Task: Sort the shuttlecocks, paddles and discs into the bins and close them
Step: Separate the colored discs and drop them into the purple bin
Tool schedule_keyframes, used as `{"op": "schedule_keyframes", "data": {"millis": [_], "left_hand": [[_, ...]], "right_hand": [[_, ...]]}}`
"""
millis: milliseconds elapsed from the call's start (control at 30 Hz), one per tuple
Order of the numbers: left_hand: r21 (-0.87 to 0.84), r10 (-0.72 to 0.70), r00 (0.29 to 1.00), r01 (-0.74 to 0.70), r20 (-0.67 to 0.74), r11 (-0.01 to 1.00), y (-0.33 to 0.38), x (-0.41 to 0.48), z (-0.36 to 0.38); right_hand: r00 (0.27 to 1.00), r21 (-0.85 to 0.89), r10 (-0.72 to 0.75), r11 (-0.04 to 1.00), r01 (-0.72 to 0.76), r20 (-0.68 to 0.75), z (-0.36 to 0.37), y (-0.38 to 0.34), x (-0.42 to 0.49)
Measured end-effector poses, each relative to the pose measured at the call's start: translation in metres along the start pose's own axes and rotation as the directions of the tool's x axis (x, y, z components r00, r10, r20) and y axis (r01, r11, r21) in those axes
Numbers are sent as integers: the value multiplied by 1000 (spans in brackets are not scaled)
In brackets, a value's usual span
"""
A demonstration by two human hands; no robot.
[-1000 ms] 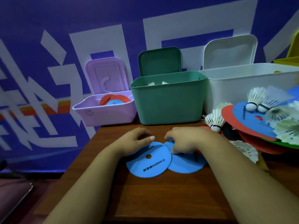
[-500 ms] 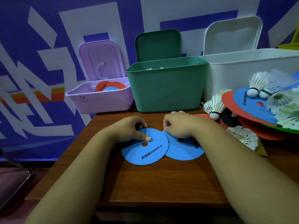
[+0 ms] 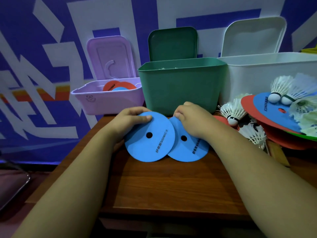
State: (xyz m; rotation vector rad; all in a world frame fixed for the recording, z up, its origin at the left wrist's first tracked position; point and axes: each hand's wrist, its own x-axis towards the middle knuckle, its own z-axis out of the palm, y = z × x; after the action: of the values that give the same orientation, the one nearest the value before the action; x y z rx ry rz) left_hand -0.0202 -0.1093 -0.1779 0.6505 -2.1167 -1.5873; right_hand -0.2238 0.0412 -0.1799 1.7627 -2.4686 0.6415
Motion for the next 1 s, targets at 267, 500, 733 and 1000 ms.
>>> {"op": "schedule_keyframes", "data": {"millis": [267, 500, 733, 1000], "left_hand": [[-463, 60, 929, -237, -365, 854, 9, 7, -22], [-682, -157, 855, -269, -495, 680, 15, -1, -32], [-732, -205, 792, -387, -575, 561, 20, -7, -37], [-711, -178, 762, -457, -623, 534, 34, 0, -48]], "right_hand": [[907, 304, 160, 952, -38, -389, -6, -11, -1], [937, 367, 132, 930, -4, -325, -6, -28, -9], [971, 437, 32, 896, 77, -236, 1, -43, -11], [942, 507, 14, 845, 167, -335, 4, -48, -14]]}}
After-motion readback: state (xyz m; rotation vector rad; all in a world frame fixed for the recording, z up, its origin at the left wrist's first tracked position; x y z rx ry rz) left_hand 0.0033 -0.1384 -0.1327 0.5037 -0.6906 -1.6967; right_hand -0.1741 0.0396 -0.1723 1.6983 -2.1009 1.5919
